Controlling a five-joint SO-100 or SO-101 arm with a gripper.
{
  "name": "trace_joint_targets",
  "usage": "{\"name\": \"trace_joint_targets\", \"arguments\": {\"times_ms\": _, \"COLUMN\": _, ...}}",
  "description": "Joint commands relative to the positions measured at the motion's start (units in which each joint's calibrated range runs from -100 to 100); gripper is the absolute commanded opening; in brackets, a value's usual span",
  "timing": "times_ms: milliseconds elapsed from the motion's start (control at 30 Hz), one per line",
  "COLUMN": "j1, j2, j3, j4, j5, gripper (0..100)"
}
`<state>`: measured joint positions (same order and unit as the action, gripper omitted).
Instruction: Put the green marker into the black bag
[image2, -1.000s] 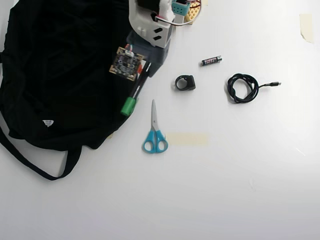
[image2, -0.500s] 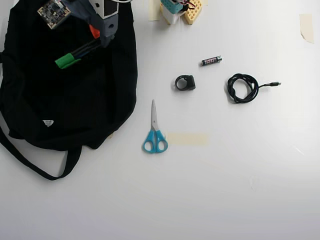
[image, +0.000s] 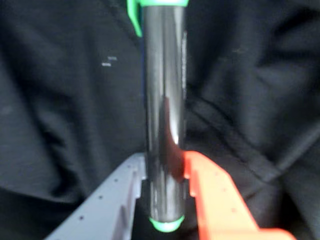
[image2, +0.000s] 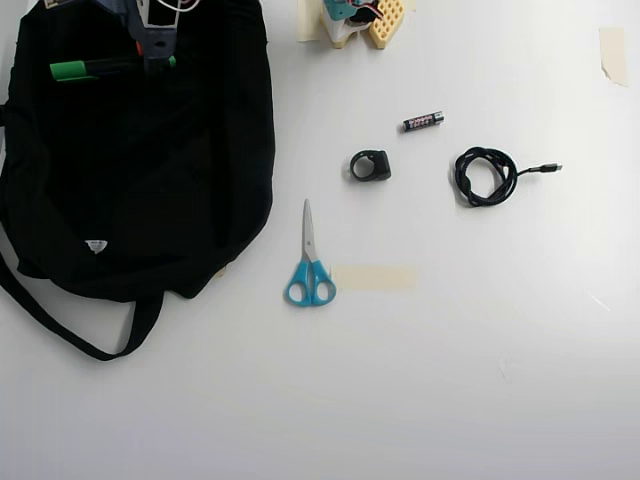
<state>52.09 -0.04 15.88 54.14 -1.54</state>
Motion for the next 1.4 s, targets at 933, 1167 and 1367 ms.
{"name": "trace_joint_targets", "arguments": {"times_ms": 933, "j1": -57.1, "j2": -41.6, "j3": 18.4, "j4": 18.9, "j5": -13.8, "gripper": 2}}
{"name": "trace_joint_targets", "arguments": {"times_ms": 1167, "j1": -59.9, "j2": -57.6, "j3": 35.2, "j4": 15.3, "j5": -9.5, "gripper": 2}}
{"name": "trace_joint_targets", "arguments": {"times_ms": 1367, "j1": -60.5, "j2": -69.8, "j3": 48.0, "j4": 14.1, "j5": -8.6, "gripper": 2}}
